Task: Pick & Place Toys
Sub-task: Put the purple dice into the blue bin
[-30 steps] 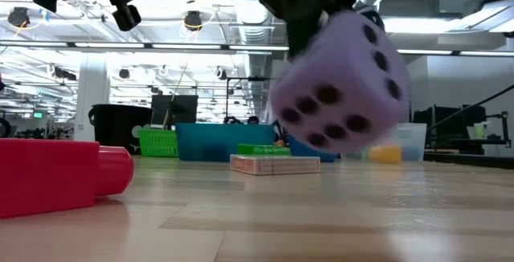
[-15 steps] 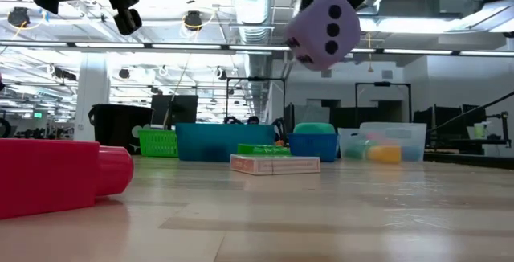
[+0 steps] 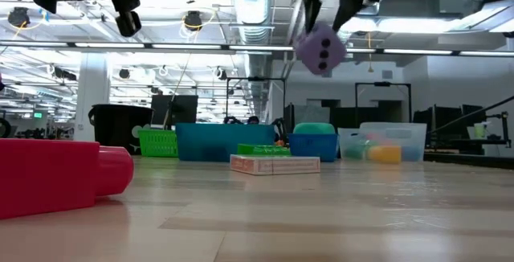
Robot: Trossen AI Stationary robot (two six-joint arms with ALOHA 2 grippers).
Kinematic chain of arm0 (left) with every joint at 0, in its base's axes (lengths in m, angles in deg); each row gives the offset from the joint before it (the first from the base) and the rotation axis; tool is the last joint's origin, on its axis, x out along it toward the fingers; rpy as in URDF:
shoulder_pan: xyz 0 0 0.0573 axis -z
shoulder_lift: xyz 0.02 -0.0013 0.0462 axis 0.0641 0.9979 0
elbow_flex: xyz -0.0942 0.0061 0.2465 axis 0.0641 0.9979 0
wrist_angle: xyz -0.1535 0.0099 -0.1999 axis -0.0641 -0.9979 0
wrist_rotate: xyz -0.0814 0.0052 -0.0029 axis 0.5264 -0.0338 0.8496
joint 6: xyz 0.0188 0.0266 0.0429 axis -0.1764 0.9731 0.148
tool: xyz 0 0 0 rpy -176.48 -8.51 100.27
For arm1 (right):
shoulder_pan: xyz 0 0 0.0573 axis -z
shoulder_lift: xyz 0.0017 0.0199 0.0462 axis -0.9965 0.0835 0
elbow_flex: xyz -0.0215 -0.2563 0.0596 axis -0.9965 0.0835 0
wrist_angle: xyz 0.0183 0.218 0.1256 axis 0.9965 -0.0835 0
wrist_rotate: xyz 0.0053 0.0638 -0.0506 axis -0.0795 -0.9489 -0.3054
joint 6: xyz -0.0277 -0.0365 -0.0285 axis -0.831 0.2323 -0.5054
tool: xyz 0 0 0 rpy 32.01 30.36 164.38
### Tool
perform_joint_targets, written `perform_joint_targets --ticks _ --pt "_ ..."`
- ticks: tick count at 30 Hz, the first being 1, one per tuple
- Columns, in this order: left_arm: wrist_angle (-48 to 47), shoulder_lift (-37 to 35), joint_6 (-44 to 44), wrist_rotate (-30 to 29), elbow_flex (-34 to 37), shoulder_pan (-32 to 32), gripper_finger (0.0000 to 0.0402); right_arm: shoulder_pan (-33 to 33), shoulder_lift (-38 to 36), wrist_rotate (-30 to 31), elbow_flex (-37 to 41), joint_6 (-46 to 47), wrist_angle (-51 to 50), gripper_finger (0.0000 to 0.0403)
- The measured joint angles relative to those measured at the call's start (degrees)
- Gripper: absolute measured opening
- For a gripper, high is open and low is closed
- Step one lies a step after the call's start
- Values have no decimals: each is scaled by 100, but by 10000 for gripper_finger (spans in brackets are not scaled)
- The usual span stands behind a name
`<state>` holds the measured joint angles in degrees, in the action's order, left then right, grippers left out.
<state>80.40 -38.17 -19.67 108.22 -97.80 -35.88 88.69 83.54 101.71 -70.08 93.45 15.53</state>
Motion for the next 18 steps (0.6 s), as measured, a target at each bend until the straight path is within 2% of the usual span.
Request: perform_joint_targets --ticks 7,14,18 --pt "11 117 142 -767 0 0 108 855 204 -39 5 -1449 409 255" --pt "-12 423 148 -1309 0 0 108 1439 266 -906 5 -2935 759 185" --pt "4 588 149 -1332 0 0 108 1590 272 -1048 7 -3090 780 139"
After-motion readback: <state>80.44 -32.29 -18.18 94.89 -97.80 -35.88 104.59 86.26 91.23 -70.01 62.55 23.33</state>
